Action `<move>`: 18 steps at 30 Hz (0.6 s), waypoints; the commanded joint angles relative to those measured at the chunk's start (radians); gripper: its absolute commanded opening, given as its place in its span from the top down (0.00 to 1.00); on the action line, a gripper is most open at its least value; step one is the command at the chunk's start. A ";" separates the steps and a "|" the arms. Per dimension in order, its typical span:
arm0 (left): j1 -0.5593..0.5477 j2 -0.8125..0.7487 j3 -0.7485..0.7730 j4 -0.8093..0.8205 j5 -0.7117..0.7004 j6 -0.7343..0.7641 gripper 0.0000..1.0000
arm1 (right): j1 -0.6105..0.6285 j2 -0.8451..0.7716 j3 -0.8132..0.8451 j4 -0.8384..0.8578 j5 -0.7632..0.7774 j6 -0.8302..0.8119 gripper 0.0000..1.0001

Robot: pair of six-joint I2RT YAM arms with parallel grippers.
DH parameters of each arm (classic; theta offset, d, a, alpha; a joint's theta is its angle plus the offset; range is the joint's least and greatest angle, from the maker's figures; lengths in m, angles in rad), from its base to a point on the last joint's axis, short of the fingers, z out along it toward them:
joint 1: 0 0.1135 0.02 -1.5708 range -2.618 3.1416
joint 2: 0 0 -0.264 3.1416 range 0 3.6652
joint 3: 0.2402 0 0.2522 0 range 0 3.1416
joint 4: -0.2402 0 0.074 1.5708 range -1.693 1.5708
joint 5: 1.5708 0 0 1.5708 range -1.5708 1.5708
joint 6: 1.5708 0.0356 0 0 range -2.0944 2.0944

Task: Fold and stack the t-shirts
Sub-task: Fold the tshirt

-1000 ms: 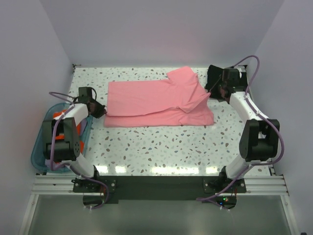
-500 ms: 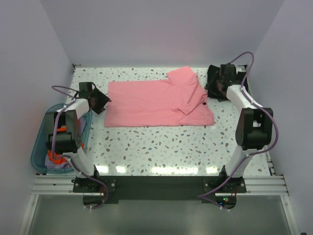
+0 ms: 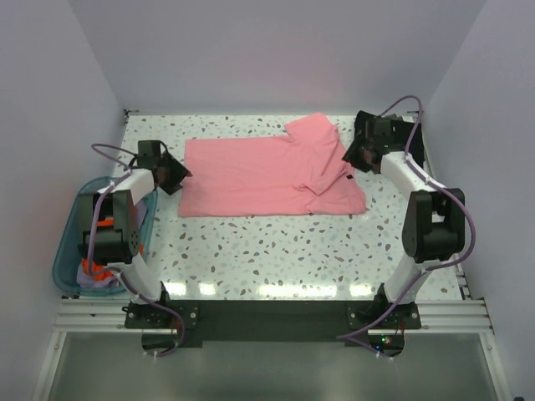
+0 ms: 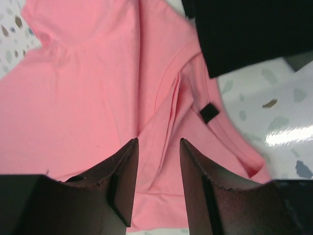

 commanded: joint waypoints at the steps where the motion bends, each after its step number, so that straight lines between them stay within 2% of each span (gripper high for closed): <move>1: -0.062 -0.076 -0.009 -0.025 -0.053 0.029 0.44 | 0.067 -0.049 -0.081 0.034 0.022 -0.011 0.58; 8: -0.158 -0.146 -0.110 -0.034 -0.127 -0.020 0.49 | 0.140 0.013 -0.117 0.058 0.057 0.015 0.59; 18: -0.179 -0.223 -0.234 -0.005 -0.158 -0.045 0.52 | 0.160 0.077 -0.123 0.072 0.074 0.032 0.59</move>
